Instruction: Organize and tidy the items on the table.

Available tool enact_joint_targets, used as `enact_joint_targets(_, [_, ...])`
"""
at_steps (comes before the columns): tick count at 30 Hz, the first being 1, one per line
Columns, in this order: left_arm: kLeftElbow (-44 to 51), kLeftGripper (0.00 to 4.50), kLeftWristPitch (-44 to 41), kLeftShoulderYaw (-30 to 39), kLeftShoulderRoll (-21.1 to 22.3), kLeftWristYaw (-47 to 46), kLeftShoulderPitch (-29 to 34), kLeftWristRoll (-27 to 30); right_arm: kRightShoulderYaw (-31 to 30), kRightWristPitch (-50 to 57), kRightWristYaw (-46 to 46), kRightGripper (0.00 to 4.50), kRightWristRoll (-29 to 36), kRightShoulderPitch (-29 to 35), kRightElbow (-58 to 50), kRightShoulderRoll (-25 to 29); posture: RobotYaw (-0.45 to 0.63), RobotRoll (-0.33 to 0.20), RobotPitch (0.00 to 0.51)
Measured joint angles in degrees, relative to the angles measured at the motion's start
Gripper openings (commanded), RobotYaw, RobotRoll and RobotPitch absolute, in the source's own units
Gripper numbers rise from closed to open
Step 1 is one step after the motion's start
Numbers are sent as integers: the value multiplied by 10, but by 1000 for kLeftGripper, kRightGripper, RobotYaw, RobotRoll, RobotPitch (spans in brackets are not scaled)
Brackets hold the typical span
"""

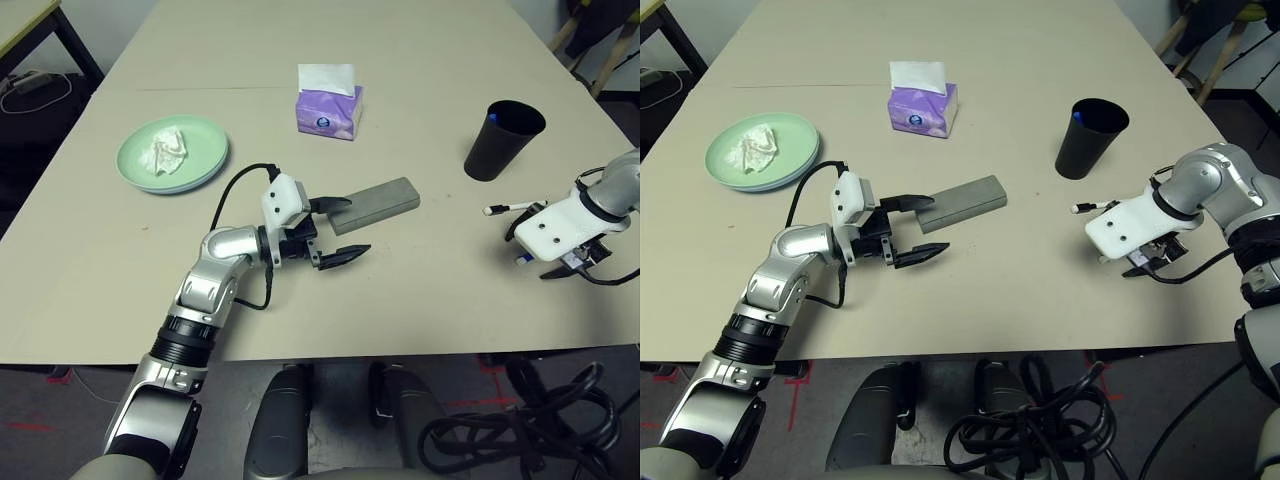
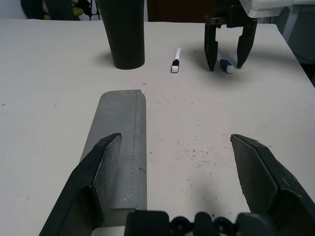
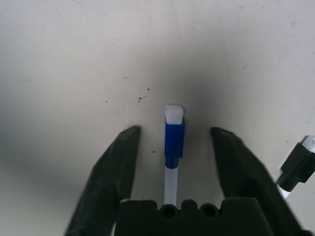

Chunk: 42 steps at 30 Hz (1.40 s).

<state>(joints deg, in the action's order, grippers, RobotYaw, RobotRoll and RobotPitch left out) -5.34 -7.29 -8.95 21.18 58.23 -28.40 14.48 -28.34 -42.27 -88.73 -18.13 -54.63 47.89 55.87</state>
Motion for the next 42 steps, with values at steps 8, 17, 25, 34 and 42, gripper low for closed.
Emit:
enact_joint_targets(8, [0, 4500, 0, 0, 0, 0, -1, 0, 2, 9, -26, 331, 3, 1, 1, 1, 60, 0, 207])
enact_joint_targets(17, [-8, 4500, 5, 0, 3, 4, -9, 0, -4, 260, -35, 331, 222, 49, -147, 38, 53, 0, 183])
enact_joint_targets(25, [-21, 4500, 7, -1, 4, 10, -16, 0, 142, 555, 8, 331, 422, 157, -327, 10, 28, 0, 161])
enact_joint_targets(34, [-48, 4500, 27, 6, -4, 14, -22, 0, 321, 616, 221, 331, 482, 264, -438, -116, -6, 0, 141])
enact_joint_targets(42, [-51, 4500, 50, 8, -5, 32, -25, 0, 391, 565, 389, 331, 482, 279, -482, -237, -13, 0, 132])
